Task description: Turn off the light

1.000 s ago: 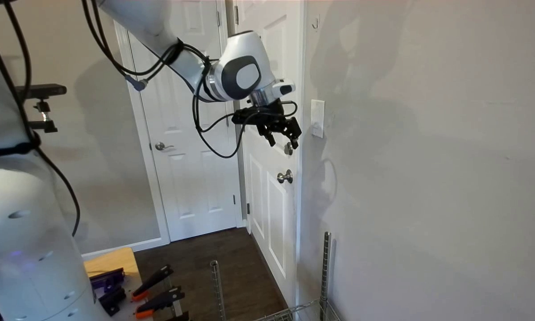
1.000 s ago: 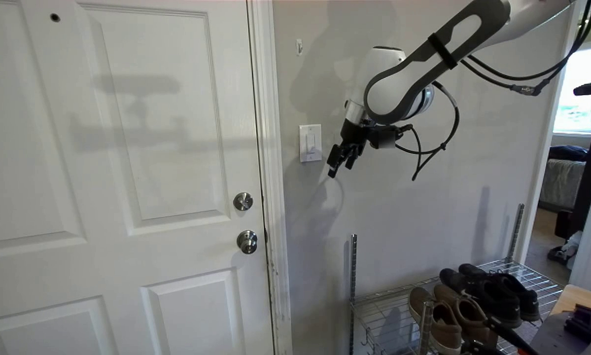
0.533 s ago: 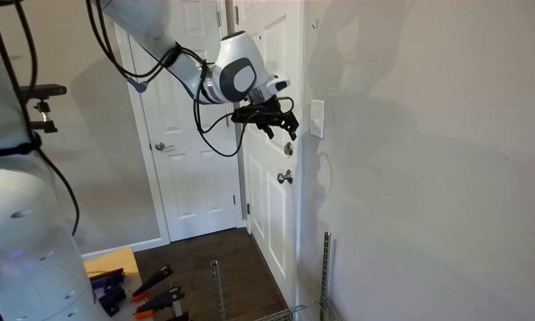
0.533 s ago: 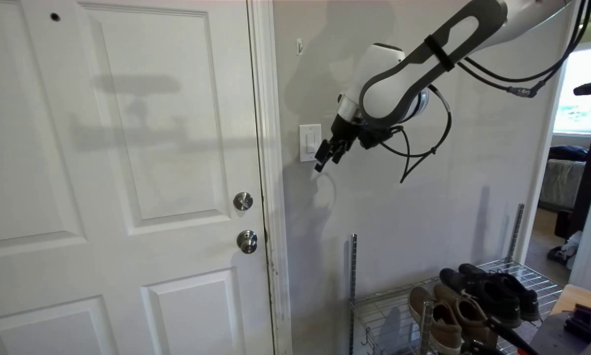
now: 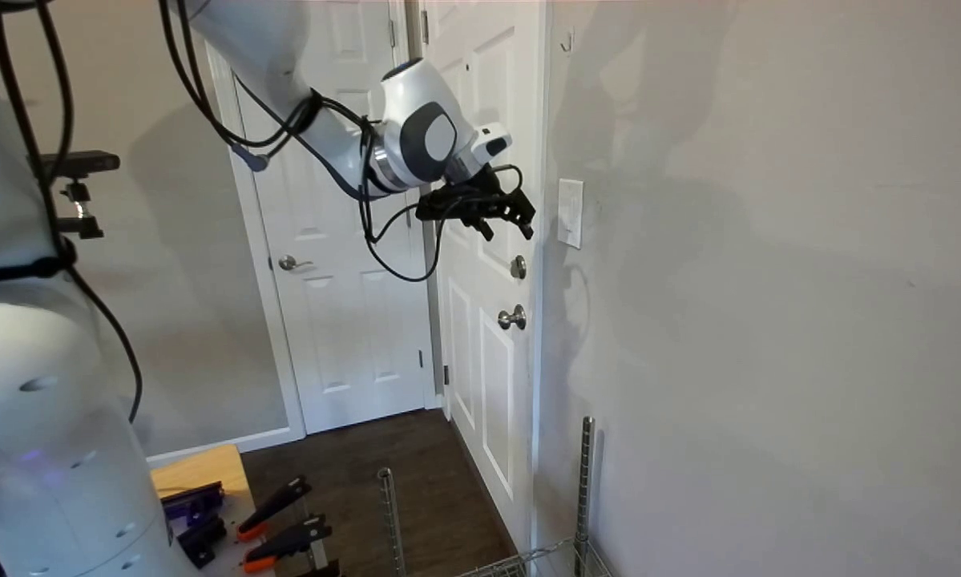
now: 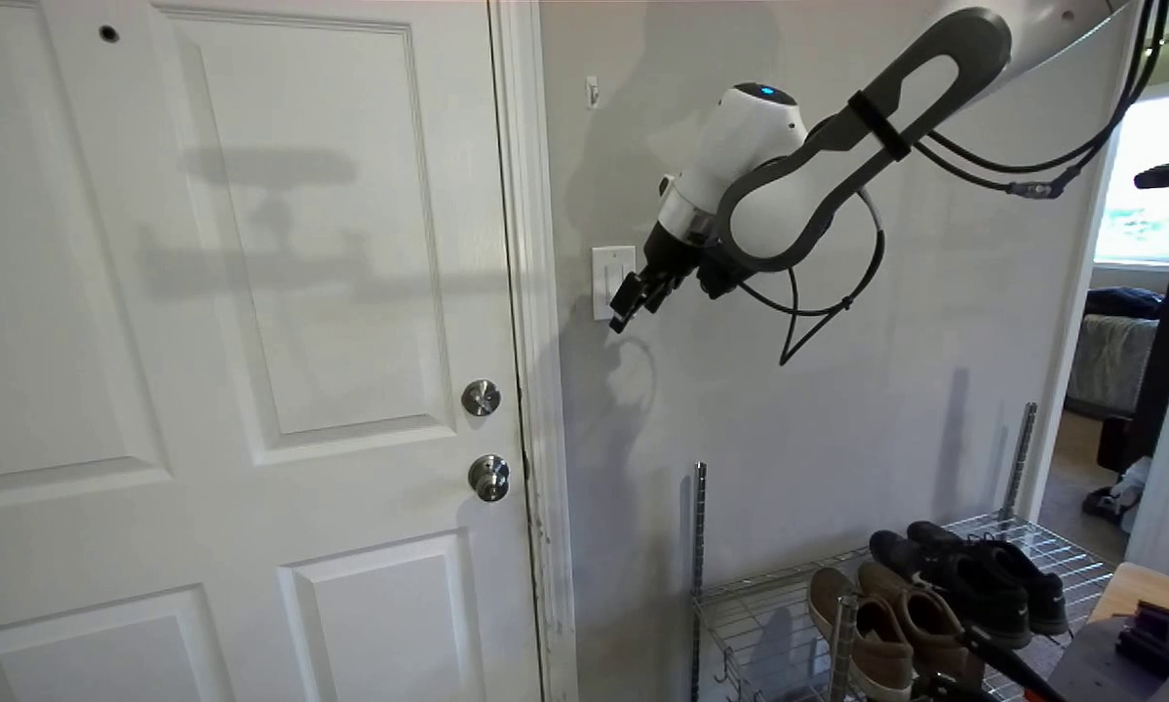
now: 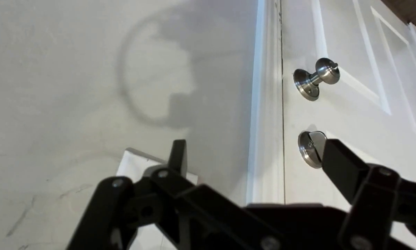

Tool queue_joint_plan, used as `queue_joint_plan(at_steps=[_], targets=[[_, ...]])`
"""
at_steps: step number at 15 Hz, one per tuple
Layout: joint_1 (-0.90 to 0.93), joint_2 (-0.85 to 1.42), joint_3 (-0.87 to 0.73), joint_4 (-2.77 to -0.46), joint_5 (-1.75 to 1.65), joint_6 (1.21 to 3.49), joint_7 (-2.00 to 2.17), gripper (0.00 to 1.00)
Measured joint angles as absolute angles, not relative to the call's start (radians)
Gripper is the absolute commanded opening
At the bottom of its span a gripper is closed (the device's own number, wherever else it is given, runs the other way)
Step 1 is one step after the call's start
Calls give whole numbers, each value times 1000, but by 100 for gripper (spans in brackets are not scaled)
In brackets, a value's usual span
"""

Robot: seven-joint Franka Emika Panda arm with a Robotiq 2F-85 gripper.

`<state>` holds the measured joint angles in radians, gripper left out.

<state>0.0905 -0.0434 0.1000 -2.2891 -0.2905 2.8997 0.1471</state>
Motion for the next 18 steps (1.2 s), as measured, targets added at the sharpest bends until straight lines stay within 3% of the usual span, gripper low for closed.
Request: queue_joint_plan(at_steps=[11, 18], targets=[[91, -20, 102, -2278, -360, 2903, 214, 100], [109, 83, 84, -2210, -484, 3086, 280, 100]])
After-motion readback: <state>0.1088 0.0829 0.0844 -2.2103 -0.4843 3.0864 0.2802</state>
